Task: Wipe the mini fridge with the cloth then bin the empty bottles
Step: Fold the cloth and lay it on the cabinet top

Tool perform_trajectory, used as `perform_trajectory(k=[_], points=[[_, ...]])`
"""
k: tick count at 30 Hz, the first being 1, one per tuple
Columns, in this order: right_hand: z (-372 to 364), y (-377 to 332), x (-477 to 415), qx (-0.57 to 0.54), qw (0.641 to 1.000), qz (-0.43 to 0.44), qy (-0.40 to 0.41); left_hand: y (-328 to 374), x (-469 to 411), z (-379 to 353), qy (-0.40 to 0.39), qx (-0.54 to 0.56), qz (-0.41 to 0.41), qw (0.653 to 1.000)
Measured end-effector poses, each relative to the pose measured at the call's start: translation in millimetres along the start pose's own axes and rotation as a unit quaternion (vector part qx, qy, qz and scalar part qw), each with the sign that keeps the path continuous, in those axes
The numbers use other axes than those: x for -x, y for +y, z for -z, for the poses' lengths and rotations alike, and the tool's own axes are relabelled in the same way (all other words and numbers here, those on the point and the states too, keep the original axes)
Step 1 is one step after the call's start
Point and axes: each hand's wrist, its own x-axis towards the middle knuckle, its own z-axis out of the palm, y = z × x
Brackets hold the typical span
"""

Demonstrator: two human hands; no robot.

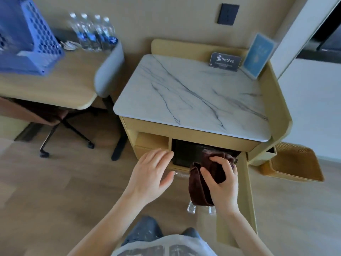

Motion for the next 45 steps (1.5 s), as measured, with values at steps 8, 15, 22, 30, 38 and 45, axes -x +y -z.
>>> perform_trajectory(k=[8,15,22,30,38,45], points=[[-13.2,21.7,17.5,0.037,0.995,-0.030,-0.092,0.7,67.3,-7.7,-0.023,-0.016,0.095,0.995],[-45.9,14.1,2.2,0.011,0.989,-0.020,-0.143,-23.9,88.1,5.0,0.014,-0.051,0.203,0.978],[-96.4,-12.7,-13.2,-0.003,0.984,-0.001,-0.177,-83.1,109.0,30.8,0.045,-0.067,0.278,0.957],[-218.1,-55.1,-13.8,-0.007,0.994,0.000,-0.106,-229.3,121.2,67.2,0.033,-0.067,0.245,0.967],[-335.7,-121.3,-22.0,-0.015,1.000,0.000,-0.019,-380.9,115.6,130.5,0.007,-0.072,0.182,0.981],[-375.2,-149.0,-39.6,-0.003,1.000,-0.010,-0.002,-428.3,82.0,141.3,0.017,-0.034,0.156,0.987]])
